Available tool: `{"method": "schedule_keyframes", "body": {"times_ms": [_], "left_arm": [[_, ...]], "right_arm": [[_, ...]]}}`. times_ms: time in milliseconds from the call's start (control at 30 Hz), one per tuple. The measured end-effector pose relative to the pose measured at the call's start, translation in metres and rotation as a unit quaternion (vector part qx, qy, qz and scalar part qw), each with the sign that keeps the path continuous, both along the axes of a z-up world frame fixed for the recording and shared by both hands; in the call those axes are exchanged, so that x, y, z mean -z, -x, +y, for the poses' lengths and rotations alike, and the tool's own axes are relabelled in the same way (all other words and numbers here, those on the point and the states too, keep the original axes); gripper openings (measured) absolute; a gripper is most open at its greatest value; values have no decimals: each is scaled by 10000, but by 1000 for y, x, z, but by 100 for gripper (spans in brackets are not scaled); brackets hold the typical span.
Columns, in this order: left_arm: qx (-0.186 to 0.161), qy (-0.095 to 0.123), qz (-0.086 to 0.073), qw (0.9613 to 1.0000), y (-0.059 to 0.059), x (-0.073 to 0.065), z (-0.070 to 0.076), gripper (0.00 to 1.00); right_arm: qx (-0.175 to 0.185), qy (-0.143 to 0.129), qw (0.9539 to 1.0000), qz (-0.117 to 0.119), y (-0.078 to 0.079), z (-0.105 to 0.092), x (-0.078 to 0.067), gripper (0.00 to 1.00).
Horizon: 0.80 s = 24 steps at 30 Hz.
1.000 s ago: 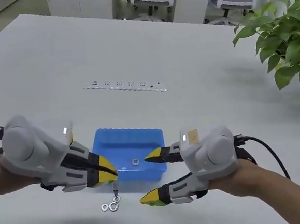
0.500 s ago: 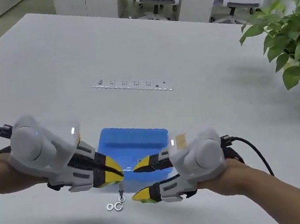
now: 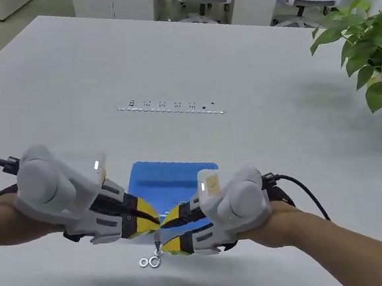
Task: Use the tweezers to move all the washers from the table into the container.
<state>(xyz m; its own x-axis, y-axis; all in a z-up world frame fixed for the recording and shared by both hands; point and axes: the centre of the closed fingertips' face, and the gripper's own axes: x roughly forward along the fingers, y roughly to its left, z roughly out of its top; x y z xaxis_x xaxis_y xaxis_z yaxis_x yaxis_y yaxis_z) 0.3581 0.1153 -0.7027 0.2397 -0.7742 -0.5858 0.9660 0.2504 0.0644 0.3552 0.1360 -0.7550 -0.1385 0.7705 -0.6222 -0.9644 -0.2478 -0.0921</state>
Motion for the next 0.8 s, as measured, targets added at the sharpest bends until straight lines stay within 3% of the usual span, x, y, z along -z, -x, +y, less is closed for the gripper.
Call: {"method": "schedule_keyframes", "body": {"times_ms": [800], "left_arm": [[-4,-10,40,10000,-1,1,0,6]], "right_arm": [[-151,10,9999,-74,2,9,5,9]]}}
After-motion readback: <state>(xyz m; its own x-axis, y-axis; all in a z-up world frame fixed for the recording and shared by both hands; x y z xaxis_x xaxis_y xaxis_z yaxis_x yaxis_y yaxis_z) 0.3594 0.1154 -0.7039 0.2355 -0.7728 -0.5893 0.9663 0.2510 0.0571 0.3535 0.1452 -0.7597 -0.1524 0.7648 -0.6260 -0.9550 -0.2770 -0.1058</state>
